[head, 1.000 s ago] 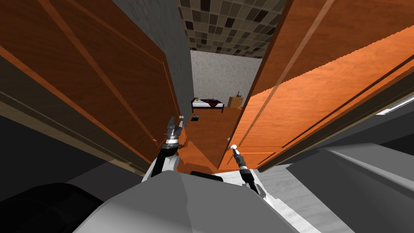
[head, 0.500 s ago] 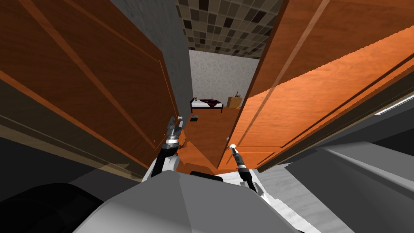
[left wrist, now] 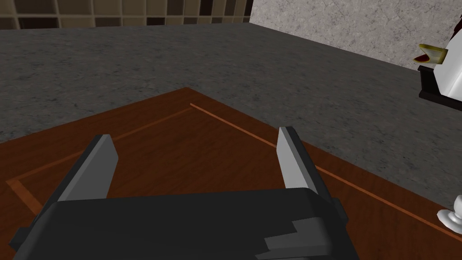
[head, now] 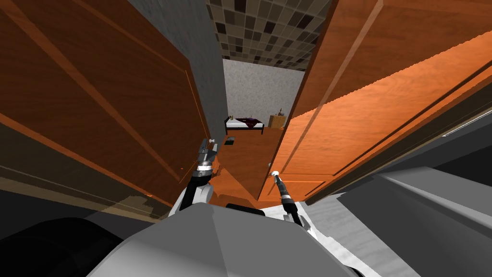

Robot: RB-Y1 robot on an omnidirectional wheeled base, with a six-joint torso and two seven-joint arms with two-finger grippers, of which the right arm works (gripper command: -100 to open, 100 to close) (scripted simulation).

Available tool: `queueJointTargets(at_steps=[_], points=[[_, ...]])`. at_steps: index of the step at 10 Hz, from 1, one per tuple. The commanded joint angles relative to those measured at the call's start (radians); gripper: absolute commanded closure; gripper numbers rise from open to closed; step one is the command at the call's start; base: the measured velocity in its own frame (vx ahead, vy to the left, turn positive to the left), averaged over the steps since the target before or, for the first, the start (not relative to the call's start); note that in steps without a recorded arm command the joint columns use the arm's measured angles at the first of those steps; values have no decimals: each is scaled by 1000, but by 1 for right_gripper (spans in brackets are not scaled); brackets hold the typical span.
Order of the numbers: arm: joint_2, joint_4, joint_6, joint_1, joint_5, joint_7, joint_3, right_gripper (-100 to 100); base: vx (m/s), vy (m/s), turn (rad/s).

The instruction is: Push the door open

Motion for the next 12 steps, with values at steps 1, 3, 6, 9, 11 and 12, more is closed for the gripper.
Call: queueJointTargets(at_steps=[1,3,6,9,11,12], points=[[-5,-7,7,-3,-11,-34,-2,100,41,2,-17],[0,-2,10,-9,-25,-76,6,100,42,8,-34],[9,6,14,-21,-53,-159,22,100,60,7,-50],[19,15,20,-33,-84,-239,38,100,46,-4,-35],[24,19,22,-40,-99,-282,46,100,40,13,-44],[29,24,25,-46,-114,-307,54,100,63,2,-82]])
